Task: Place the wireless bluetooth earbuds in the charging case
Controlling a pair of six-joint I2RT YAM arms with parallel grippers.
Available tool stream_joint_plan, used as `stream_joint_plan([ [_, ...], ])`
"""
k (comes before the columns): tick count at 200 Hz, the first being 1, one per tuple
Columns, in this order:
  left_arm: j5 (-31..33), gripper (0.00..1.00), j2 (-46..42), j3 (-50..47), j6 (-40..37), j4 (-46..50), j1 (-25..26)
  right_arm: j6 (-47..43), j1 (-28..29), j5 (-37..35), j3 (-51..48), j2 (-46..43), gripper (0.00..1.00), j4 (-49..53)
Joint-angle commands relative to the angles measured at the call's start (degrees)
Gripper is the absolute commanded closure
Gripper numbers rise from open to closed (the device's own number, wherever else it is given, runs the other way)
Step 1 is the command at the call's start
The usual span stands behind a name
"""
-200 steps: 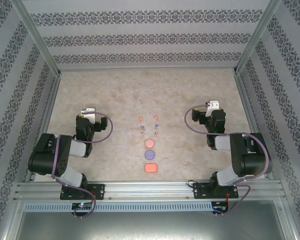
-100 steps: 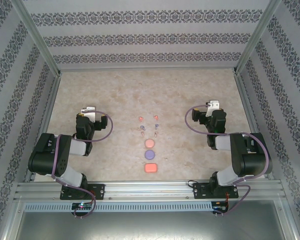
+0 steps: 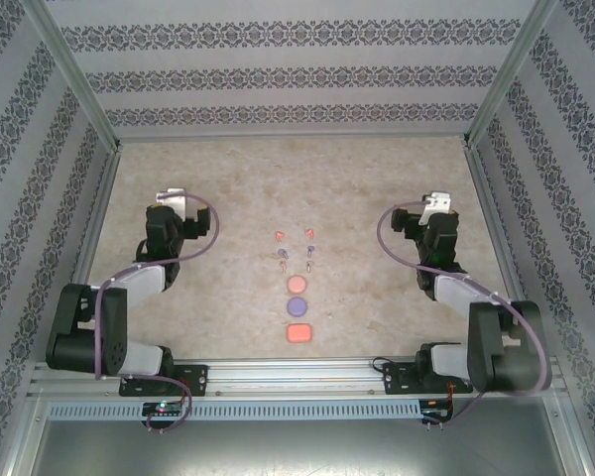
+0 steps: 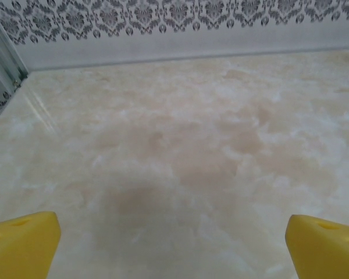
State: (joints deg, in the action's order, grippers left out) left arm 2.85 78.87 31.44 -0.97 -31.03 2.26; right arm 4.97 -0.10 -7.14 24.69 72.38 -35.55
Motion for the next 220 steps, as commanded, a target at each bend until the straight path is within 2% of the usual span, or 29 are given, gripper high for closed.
stream_joint_plan([
  [1,0.3,0.01,-3.0,7.4,3.6,18.1,0.4,8.2,0.6,-9.4,4.2,-4.2,0.02,11.3],
  [13,-0.2,0.01,-3.7,11.1,5.6,24.2,0.4,14.0,0.2,-9.2,6.3,-6.2,0.02,17.8],
  [35,0.0,0.01,-4.5,16.0,10.9,31.8,0.5,14.5,-1.4,2.1,7.5,-10.0,0.02,22.1],
  [67,-2.1,0.00,-7.9,17.1,19.1,34.8,0.6,16.0,-0.1,9.9,12.8,-13.8,0.02,36.1],
  [94,-6.0,0.00,-10.5,16.9,25.1,37.6,0.7,18.2,6.3,8.4,17.7,-14.3,0.02,50.9],
  [124,-9.1,0.01,-14.2,14.8,29.0,38.8,1.0,24.3,17.1,6.2,18.5,-13.1,0.04,60.9],
  [142,-10.5,0.00,-16.0,14.4,30.0,40.4,1.1,28.8,27.2,1.8,18.5,-11.9,0.04,65.3],
  [181,-11.1,0.00,-16.4,14.7,32.7,44.4,1.4,45.2,48.3,-3.9,19.3,-4.6,0.04,70.0],
  [220,-11.0,0.01,-15.8,14.2,33.3,45.0,1.8,56.9,60.3,-6.7,25.7,6.7,0.06,75.5],
])
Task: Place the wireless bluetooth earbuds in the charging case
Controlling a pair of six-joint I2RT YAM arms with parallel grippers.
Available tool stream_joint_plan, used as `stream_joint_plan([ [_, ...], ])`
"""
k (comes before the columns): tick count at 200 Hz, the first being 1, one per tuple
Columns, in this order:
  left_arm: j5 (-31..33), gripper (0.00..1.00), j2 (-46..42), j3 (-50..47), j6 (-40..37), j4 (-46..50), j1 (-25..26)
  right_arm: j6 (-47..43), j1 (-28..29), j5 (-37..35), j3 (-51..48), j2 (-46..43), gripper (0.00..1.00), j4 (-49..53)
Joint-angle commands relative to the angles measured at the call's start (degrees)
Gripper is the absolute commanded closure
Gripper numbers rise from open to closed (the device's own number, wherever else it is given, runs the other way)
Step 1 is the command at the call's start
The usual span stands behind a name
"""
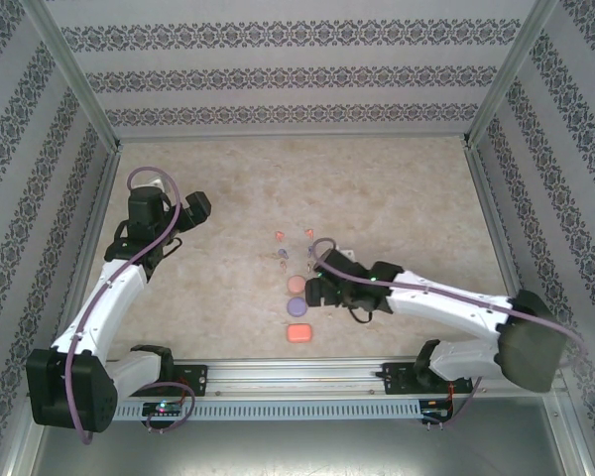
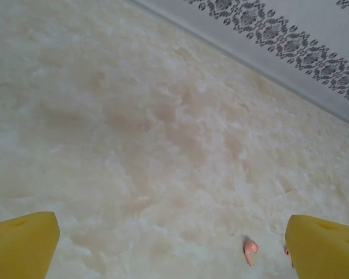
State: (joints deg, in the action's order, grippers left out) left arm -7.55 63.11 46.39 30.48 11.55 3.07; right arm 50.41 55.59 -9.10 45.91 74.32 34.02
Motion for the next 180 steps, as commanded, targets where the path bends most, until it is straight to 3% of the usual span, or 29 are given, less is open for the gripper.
stream_joint_plan([
  [1,-0.6,0.01,0.0,-0.7,1.8,2.4,1.0,11.6,4.8,-4.8,4.6,5.0,0.06,6.0],
  [63,0.5,0.00,0.7,-0.6,2.7,3.0,1.2,19.5,13.7,-6.3,14.8,16.9,0.10,11.9],
  [180,0.8,0.00,0.6,-1.3,3.2,2.9,1.3,22.2,17.6,-2.5,17.5,26.1,0.15,11.4],
])
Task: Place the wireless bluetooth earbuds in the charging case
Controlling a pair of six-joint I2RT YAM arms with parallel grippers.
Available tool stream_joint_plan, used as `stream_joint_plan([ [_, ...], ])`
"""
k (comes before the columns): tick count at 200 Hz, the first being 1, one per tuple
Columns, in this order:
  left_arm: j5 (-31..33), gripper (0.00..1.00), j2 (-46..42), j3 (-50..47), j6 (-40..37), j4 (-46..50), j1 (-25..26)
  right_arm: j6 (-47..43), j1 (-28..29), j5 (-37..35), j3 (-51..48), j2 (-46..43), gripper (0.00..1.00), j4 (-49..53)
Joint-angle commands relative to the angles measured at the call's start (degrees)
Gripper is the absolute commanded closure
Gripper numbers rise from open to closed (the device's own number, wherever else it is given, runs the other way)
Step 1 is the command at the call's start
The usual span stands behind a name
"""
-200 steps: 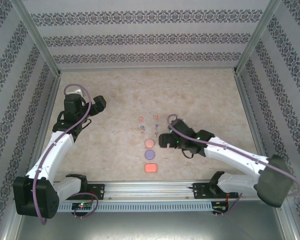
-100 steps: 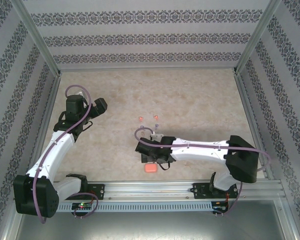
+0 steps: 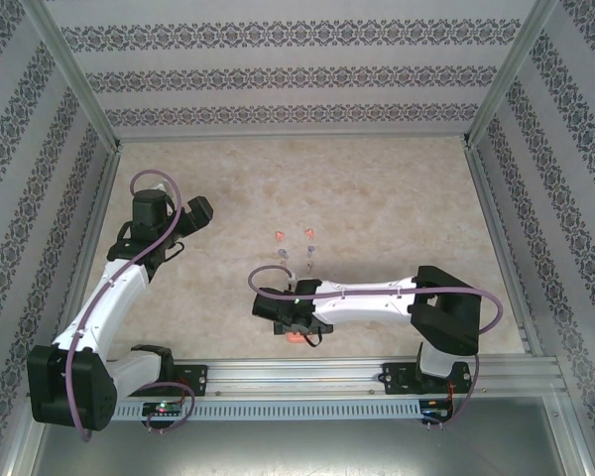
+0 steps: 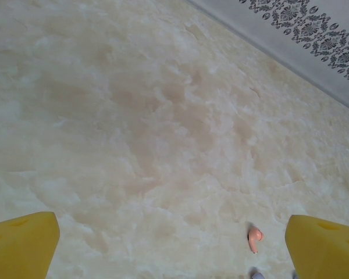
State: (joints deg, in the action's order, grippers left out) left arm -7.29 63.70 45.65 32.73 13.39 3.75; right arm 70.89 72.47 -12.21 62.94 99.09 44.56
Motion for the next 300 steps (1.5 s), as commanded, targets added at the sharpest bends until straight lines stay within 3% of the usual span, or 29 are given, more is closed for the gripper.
stream_joint_plan([
  [1,0.6,0.00,0.0,-0.5,0.9,1.0,0.6,1.7,0.8,0.7,0.4,1.3,0.15,0.8],
  [140,0.8,0.01,0.4,-0.8,0.6,0.5,0.7,1.9,1.0,3.9,-0.8,6.0,0.22,-2.9],
  [179,0.8,0.00,0.9,-0.9,0.6,0.3,0.7,2.2,1.4,4.9,-1.5,5.5,0.28,-3.4],
  [267,0.9,0.01,1.5,-0.8,0.5,0.1,0.8,3.6,2.2,5.5,-4.3,3.4,0.30,-3.8],
  [300,1.0,0.01,1.5,-0.7,0.8,0.4,1.0,2.8,2.2,5.6,-4.4,2.4,0.44,-4.1],
])
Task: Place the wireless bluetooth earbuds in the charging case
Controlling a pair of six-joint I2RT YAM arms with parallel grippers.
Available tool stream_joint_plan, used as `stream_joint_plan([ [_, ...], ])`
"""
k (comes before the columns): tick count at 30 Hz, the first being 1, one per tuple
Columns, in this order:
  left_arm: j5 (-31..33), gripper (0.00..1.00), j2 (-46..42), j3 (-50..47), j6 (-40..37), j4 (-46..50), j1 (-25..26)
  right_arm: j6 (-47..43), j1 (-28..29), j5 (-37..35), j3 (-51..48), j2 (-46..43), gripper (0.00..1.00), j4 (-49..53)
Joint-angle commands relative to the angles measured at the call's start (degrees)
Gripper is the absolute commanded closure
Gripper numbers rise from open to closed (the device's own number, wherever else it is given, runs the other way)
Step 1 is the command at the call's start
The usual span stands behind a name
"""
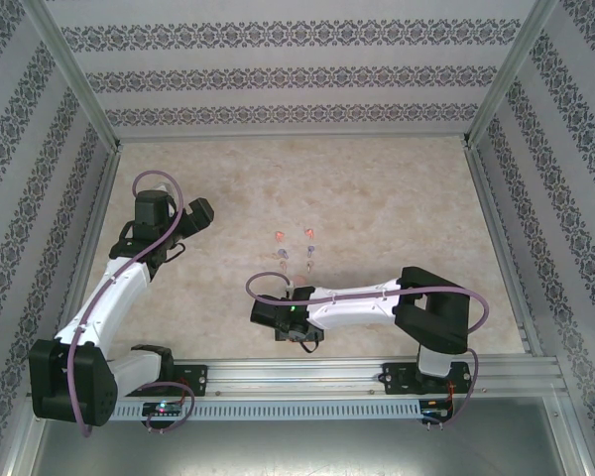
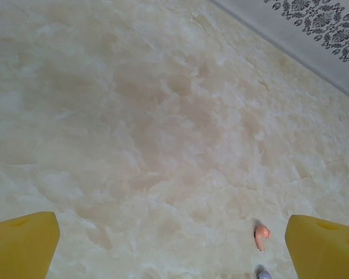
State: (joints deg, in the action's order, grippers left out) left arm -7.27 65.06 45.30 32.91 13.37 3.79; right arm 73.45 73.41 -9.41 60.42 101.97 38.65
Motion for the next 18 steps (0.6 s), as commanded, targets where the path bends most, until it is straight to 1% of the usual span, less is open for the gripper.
stream_joint_plan([
  [1,0.9,0.01,0.2,-0.4,0.6,0.4,0.9,0.2,1.2,2.7,-1.9,-0.6,0.45,1.8],
  [3,0.9,0.01,0.1,-0.3,0.6,0.4,1.0,-0.1,1.2,2.5,-2.1,-1.7,0.50,1.9],
  [5,0.8,0.01,0.0,-0.4,0.7,0.3,1.2,-0.5,1.4,2.2,-2.2,-3.2,0.53,2.2],
  [11,-0.6,0.00,-0.3,-0.2,1.7,-0.8,1.4,-2.7,0.5,-1.2,-1.2,-12.4,0.54,5.6],
  [13,-1.6,0.00,-0.1,-0.4,2.0,-1.8,1.5,-4.5,-1.6,-2.1,-0.5,-15.6,0.54,6.3],
  [15,-3.2,0.00,0.5,-0.7,2.5,-3.6,1.6,-7.7,-6.1,-2.3,0.5,-19.0,0.54,5.2],
  [18,-5.5,0.00,1.4,-2.1,3.0,-7.3,1.7,-13.1,-14.1,-1.3,3.0,-20.7,0.54,3.1],
])
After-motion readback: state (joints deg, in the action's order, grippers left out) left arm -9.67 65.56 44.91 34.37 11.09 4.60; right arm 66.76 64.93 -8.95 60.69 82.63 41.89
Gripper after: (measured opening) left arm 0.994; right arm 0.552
